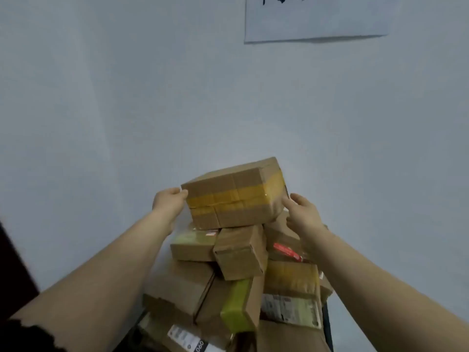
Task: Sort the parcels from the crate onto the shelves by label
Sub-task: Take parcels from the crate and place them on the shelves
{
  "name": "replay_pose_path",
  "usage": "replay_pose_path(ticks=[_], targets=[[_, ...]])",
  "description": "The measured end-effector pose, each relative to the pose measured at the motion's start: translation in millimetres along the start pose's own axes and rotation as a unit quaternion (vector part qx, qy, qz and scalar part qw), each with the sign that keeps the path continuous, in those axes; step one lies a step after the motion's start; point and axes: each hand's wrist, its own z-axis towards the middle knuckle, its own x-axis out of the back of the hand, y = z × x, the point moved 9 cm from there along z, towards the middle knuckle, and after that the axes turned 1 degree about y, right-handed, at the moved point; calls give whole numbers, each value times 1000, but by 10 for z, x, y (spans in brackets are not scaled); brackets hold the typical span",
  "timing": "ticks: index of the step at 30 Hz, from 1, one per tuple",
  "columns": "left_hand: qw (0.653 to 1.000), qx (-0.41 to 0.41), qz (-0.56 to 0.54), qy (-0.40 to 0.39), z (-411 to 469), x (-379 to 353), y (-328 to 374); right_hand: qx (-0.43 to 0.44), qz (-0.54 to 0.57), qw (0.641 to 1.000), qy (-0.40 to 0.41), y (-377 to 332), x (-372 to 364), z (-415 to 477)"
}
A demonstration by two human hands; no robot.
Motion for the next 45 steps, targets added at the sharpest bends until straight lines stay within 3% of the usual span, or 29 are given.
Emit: replay_pose_path(ticks=[6,10,14,18,24,26,28,33,36,38,39,43,45], targets=[[994,58,-86,-41,510,-316,-111,-48,87,995,-5,120,-210,168],[986,81,-141,-20,623,-281,-167,-20,69,997,5,68,-277,114],[979,85,-179,-52,431,-183,-37,30,91,995,13,-89,-183,-16],[984,-19,-172,-36,-25,181,335,99,110,987,-60,-367,-203,-343],[966,-254,34,30,-1046,754,891,151,162,970,-102,-598,-114,-885],[929,-327,168,41,-1569,832,1021,145,212,960,-109,-633,-39,-1073],[864,-382,324,50,-2116,851,1087,131,253,953,-108,-653,26,-1266],[685,-378,609,130,-2896,1174,952,85,288,942,-153,-668,-42,-1828],[653,-346,651,173,-3219,1452,879,88,293,931,-197,-763,-144,-2190],[674,-340,626,195,-3435,1651,856,88,315,917,-228,-865,-204,-2400],[702,-335,594,208,-3526,1788,854,83,336,907,-242,-927,-219,-2490],[882,-179,370,229,-3617,2442,628,64,360,890,-273,-1008,-265,-2621],[965,-110,159,178,-3598,2610,389,39,317,893,-319,-864,-408,-2711]])
